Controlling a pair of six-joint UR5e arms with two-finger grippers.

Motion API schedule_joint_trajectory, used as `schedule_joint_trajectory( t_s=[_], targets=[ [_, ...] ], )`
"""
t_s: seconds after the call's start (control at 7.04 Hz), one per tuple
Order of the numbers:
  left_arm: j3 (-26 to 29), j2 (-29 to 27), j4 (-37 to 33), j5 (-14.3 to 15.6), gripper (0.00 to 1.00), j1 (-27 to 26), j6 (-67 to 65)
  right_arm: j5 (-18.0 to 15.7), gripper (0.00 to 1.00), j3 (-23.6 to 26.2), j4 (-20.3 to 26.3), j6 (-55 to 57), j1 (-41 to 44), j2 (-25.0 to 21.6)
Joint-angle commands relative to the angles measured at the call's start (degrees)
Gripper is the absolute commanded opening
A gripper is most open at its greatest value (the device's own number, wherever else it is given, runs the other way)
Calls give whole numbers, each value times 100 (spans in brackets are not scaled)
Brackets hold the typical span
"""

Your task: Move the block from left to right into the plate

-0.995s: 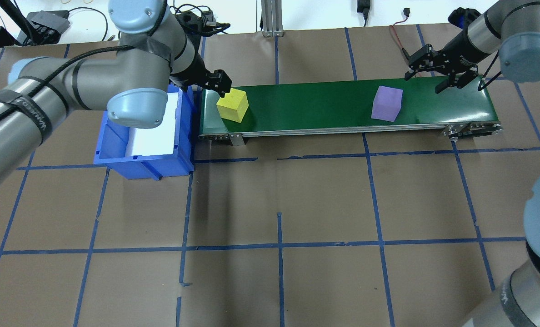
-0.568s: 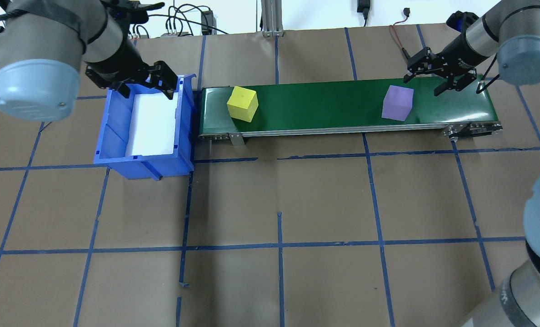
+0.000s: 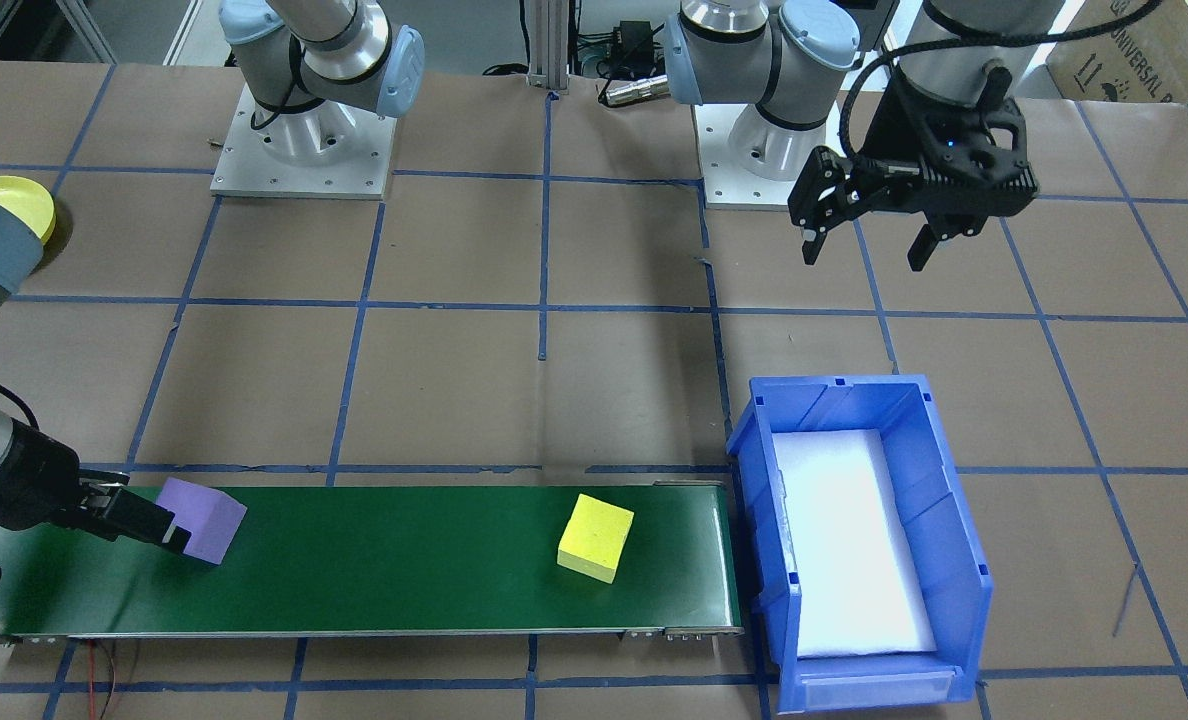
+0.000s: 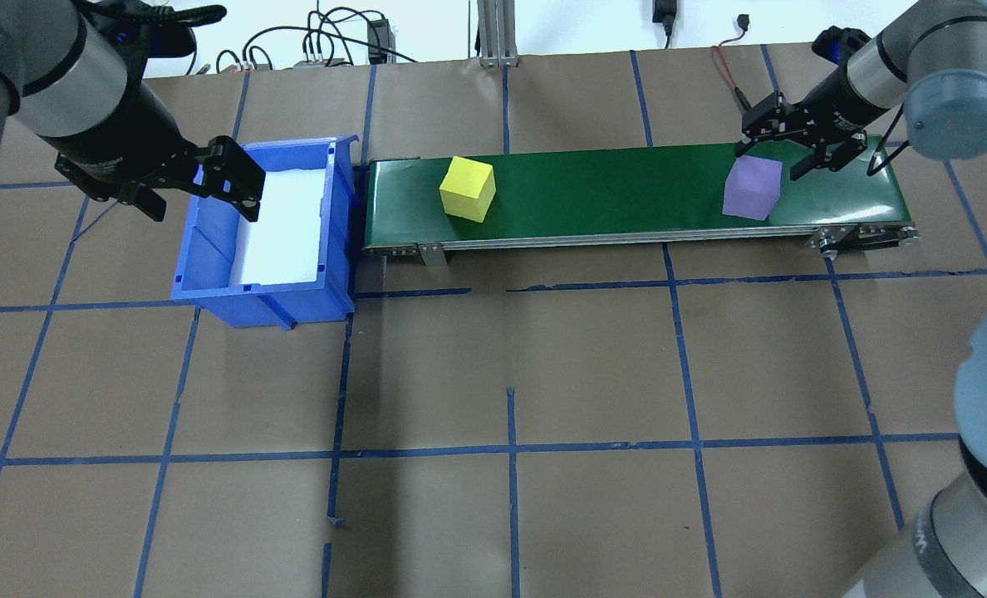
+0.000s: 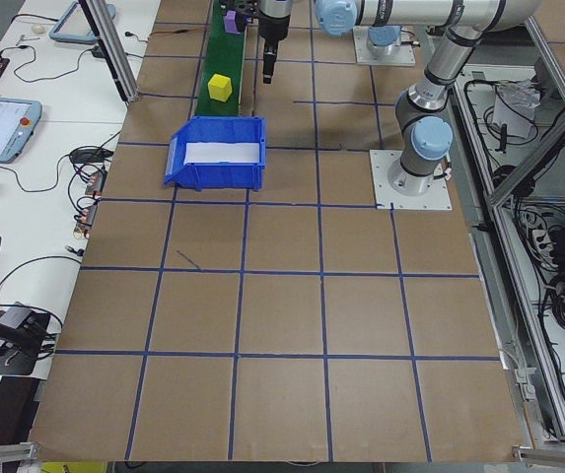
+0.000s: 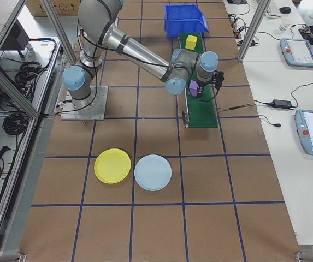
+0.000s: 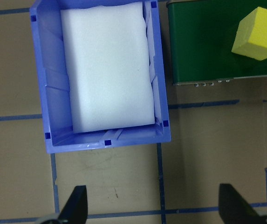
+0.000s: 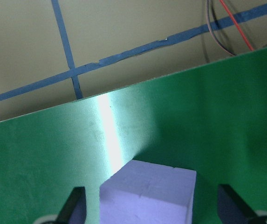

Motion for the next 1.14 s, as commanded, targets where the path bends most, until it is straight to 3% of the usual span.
schedule_joint_trajectory(
  t_s=[0.0, 0.14, 0.28, 0.57, 0.85, 0.99],
  targets=[
    [48, 36, -42, -70, 100, -13, -36, -17, 100, 44, -36, -76, 0, 26],
    [49, 28, -33, -61, 100, -5, -27, -305, 100, 210, -45, -86, 0, 26],
    [49, 28, -24, -70, 100, 13, -19, -1064, 98, 264, -62, -86, -8, 17],
    [22, 36, -33, -61, 100, 39, 60, -1562, 20, 203, -587, -244, -9, -35],
    [5, 37, -33, -61, 100, 39, 52, -2264, 12, 176, -607, -1223, -523, -324],
    [-30, 37, -33, -61, 100, 31, 52, -2250, 11, 229, -503, -1907, -1275, -500]
  ],
)
